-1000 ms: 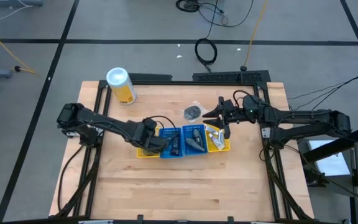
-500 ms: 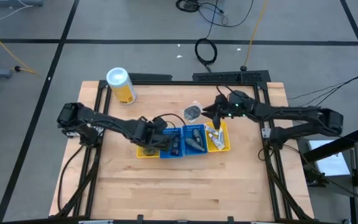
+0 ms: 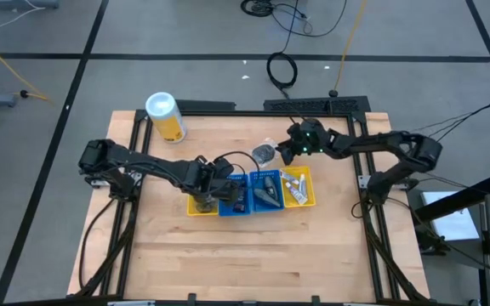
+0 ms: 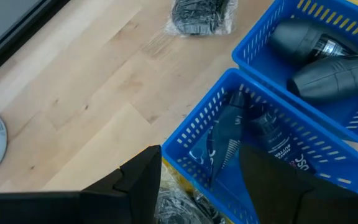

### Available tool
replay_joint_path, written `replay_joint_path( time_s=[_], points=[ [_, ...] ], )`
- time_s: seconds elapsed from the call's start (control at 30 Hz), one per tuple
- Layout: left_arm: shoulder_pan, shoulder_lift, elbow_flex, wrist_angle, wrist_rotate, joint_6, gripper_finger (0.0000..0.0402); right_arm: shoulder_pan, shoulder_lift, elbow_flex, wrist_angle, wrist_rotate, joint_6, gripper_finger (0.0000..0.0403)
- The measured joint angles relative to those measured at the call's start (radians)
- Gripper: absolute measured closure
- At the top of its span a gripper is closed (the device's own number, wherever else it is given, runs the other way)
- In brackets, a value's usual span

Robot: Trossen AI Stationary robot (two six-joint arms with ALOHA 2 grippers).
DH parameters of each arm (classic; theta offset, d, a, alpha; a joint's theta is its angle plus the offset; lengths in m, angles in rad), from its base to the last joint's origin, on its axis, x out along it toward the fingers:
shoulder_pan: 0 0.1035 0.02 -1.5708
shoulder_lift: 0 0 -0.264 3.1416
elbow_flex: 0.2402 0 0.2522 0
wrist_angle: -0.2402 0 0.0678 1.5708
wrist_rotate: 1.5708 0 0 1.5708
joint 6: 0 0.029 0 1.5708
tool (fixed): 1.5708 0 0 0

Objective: Pick & Place Travel size toiletries
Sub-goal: Put the hairbrush into the left yellow bin

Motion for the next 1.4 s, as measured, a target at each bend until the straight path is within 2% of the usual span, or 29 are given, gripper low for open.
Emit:
replay_joint_path(
  time_s=[0.2,0.53,0.93,1.03,1.4],
  points=[
    [0.0,0.0,0.0,0.006,-0.002,0.008,0.0188,-0.035,0.089,0.037,0.006,-0.052,0.026,0.0293],
    [0.0,0.0,0.0,0.009,-0.002,0.014,0.0188,-0.034,0.224,0.123,-0.061,-0.049,-0.001,0.0293],
    [0.0,0.0,0.0,0.01,-0.003,0.023,0.0188,-0.041,0.195,0.136,-0.107,-0.014,-0.053,0.0293],
    [0.0,0.0,0.0,0.012,-0.003,0.026,0.0188,-0.041,0.196,0.135,-0.155,0.034,-0.076,0.0292],
    [0.0,0.0,0.0,0.045,-0.003,0.039,0.0188,-0.037,0.205,0.135,-0.159,0.033,-0.076,0.0229]
  ],
)
